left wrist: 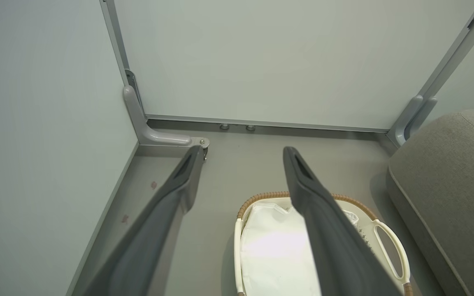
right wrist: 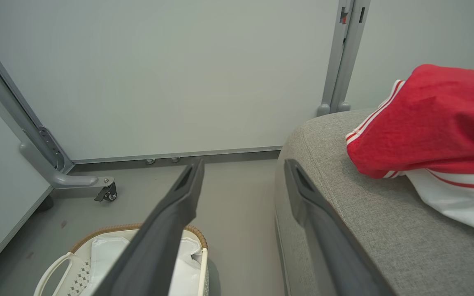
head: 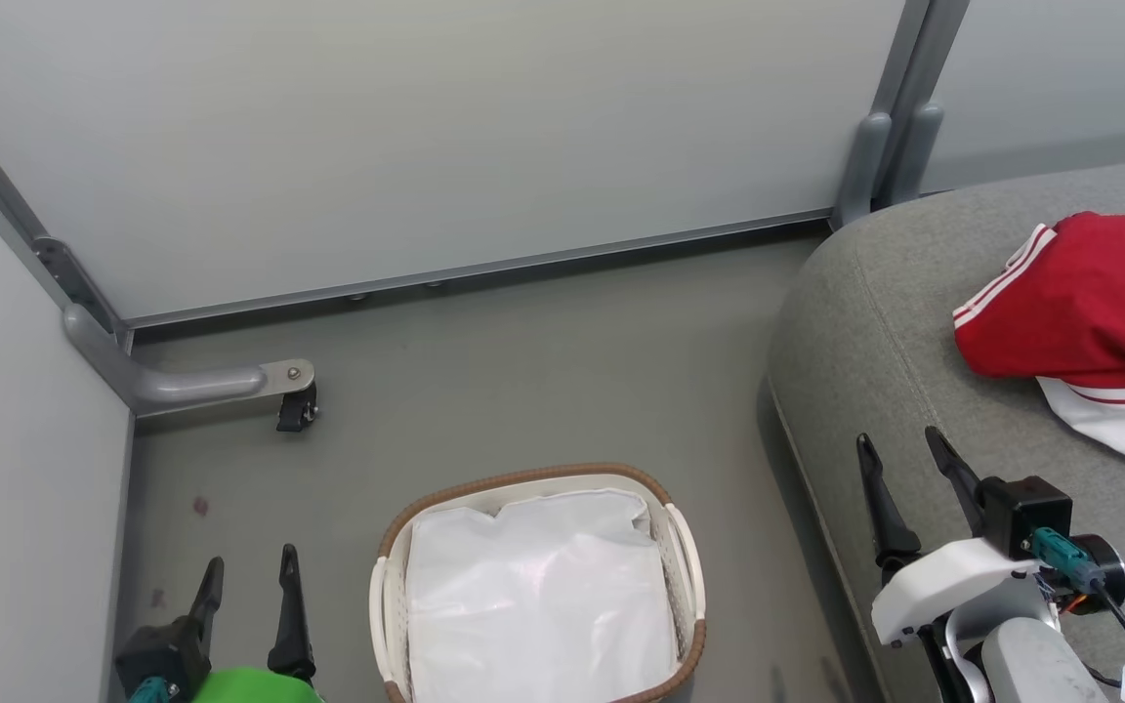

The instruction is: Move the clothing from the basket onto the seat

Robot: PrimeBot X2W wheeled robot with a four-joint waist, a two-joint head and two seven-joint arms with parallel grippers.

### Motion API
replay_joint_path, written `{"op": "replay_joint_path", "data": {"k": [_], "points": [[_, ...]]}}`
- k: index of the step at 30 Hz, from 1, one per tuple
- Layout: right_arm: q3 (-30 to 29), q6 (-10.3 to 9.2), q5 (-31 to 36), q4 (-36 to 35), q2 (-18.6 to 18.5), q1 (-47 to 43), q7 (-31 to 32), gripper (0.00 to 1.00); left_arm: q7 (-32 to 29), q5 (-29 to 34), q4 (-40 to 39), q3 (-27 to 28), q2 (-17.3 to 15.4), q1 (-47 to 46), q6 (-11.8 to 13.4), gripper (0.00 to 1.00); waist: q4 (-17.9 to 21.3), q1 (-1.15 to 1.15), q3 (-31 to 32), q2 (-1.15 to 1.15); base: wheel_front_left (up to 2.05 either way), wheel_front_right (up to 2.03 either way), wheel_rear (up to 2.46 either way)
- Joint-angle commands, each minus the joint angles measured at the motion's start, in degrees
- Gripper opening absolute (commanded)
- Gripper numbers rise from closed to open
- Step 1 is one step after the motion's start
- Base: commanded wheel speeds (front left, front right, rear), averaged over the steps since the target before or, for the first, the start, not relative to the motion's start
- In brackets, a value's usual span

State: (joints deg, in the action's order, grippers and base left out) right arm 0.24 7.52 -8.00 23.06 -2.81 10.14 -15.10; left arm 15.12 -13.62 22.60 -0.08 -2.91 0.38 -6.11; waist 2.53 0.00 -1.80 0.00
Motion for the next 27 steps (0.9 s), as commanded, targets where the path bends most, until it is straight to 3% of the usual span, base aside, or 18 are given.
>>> {"op": "replay_joint_path", "data": {"k": [1, 7, 17, 18, 27], "points": [[0.00, 0.00, -0.01, 0.05, 0.00, -0.11, 0.01, 0.00, 0.01, -0.21, -0.26, -0.06, 0.00, 0.03, -0.10, 0.00, -0.09, 0.00, 0.06, 0.00, 0.00, 0.00, 0.00], [-0.53, 0.01, -2.38, 1.98, 0.40, -0.57, 1.12, 0.00, -0.94, -2.53, 1.55, 0.43, 0.29, -0.34, -0.17, 0.00, -0.20, 0.00, 0.14, 0.00, 0.00, 0.00, 0.00], [-1.27, 0.00, -13.55, 0.27, 0.32, -1.15, 3.82, 0.00, -3.68, -12.86, 0.03, 1.21, 0.24, -1.16, -0.34, 0.00, -0.38, 0.00, 0.26, 0.00, 0.00, 0.00, 0.00], [-1.62, 0.00, -19.62, -0.69, 0.27, -1.53, 5.22, 0.00, -5.13, -18.52, -0.82, 1.58, 0.21, -1.61, -0.43, 0.00, -0.50, 0.00, 0.33, 0.00, 0.00, 0.00, 0.00], [-2.33, 0.00, -28.83, -2.00, 0.20, -1.86, 7.50, 0.00, -7.45, -27.05, -2.03, 2.28, 0.16, -2.41, -0.57, 0.00, -0.68, 0.00, 0.45, 0.00, 0.00, 0.00, 0.00]]}}
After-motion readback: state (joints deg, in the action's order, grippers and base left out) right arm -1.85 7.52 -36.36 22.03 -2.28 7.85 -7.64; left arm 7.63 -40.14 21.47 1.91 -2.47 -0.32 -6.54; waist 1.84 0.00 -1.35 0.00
